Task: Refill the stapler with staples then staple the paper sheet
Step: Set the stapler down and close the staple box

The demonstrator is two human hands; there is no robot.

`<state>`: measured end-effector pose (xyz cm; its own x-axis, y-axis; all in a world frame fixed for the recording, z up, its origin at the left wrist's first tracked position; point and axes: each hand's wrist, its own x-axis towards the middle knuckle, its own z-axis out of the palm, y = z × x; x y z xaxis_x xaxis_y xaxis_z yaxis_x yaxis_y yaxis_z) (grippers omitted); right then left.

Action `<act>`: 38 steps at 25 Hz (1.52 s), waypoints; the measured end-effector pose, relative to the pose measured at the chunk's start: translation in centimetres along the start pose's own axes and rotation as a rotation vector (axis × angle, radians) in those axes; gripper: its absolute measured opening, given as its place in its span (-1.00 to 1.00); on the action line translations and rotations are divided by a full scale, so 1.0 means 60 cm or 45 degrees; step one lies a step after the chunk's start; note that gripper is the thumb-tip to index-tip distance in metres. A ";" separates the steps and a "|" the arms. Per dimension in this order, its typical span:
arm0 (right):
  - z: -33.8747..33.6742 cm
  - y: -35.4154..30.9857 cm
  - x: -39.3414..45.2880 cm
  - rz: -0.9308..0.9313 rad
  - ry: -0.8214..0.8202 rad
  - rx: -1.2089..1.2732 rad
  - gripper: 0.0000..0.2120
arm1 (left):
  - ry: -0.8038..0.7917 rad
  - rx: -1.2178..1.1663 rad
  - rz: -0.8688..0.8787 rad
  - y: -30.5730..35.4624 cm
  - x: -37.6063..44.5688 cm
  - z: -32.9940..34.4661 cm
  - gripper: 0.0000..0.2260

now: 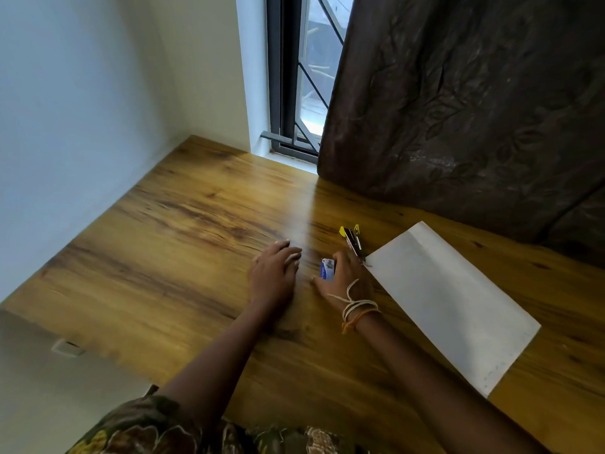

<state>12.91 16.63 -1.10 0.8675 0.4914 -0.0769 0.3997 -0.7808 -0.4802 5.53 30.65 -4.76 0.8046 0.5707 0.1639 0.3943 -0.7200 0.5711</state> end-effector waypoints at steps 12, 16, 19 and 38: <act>-0.032 0.013 -0.007 -0.202 0.065 0.535 -0.67 | -0.476 -2.021 -0.969 0.107 0.002 -0.003 -0.75; -0.042 0.032 -0.005 -0.464 0.026 0.436 -0.73 | -0.514 -2.284 -1.112 0.096 0.010 -0.002 -0.70; -0.044 0.036 -0.001 -0.610 0.060 0.304 -0.84 | -0.539 -2.324 -1.150 0.100 0.016 -0.005 -0.71; -0.021 0.044 -0.016 -0.630 0.293 0.374 -0.81 | -0.467 -2.403 -1.222 0.101 0.023 -0.011 -0.74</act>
<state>13.47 13.62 -1.19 0.6550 0.6468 0.3907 0.7009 -0.3269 -0.6339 8.75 27.30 -0.54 0.7970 0.1754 -0.5779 0.0155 0.9507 0.3098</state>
